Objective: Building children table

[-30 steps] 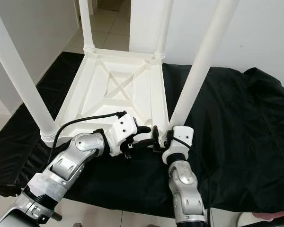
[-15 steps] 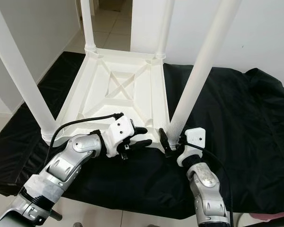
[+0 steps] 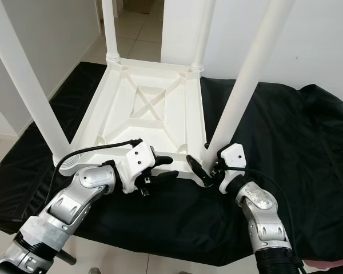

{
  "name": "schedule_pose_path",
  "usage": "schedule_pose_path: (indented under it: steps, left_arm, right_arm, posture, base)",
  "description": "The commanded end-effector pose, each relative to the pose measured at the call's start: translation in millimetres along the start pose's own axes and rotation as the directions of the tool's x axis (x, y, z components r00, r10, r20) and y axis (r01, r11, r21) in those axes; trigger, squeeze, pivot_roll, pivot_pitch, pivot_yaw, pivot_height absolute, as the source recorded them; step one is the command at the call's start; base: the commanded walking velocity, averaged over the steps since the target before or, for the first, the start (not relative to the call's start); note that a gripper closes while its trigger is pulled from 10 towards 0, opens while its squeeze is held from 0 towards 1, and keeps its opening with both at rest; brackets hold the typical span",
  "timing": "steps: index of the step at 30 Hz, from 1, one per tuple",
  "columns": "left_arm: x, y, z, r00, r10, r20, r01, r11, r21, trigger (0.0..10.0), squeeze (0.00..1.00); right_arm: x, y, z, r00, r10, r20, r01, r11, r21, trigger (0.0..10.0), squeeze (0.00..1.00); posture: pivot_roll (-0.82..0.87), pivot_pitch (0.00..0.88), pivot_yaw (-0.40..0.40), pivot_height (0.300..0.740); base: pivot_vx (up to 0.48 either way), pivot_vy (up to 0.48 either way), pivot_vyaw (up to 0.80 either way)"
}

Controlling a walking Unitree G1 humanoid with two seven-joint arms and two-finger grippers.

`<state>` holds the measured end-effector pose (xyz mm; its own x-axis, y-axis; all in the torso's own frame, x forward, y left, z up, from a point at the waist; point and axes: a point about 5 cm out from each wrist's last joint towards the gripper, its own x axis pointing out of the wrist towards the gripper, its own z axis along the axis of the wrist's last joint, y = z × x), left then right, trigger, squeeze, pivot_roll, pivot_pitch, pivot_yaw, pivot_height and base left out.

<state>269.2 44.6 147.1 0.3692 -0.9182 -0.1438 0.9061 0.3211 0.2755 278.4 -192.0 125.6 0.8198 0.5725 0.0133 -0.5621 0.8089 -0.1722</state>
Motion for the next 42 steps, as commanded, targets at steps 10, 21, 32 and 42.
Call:
schedule_pose_path:
  steps: [10,21,32,42]
  left_arm:
    - [0.0,-12.8,0.1,0.995,-0.103,-0.010,0.103,0.995,0.004,10.0,0.00]
    - [0.9,-14.5,-0.1,0.994,-0.106,-0.008,0.106,0.994,0.002,10.0,0.00]
    - [-0.7,-14.1,0.4,0.996,-0.090,-0.011,0.090,0.996,0.004,10.0,0.00]
    - [-4.9,-13.6,-0.2,0.997,-0.072,-0.021,0.072,0.997,-0.003,10.0,0.00]
  right_arm:
    - [-13.1,-0.8,-13.0,1.000,0.002,-0.030,-0.001,0.999,0.034,1.5,0.00]
    - [-13.9,13.6,-11.0,0.994,-0.112,0.000,0.111,0.990,0.090,10.0,0.00]
    - [-11.1,29.4,-7.2,0.885,-0.464,0.028,0.457,0.879,0.134,10.0,0.00]
    - [14.9,53.3,-11.5,0.724,-0.686,-0.072,0.679,0.691,0.246,10.0,0.00]
  posture:
    - [-0.07,0.000,-0.075,0.740]
    - [-0.07,0.000,-0.093,0.740]
    - [-0.04,0.000,-0.091,0.740]
    - [-0.01,0.000,-0.095,0.740]
  base:
    - [0.000,0.000,0.00]
    - [0.000,0.000,0.00]
    - [0.000,0.000,0.00]
    - [0.000,0.000,0.00]
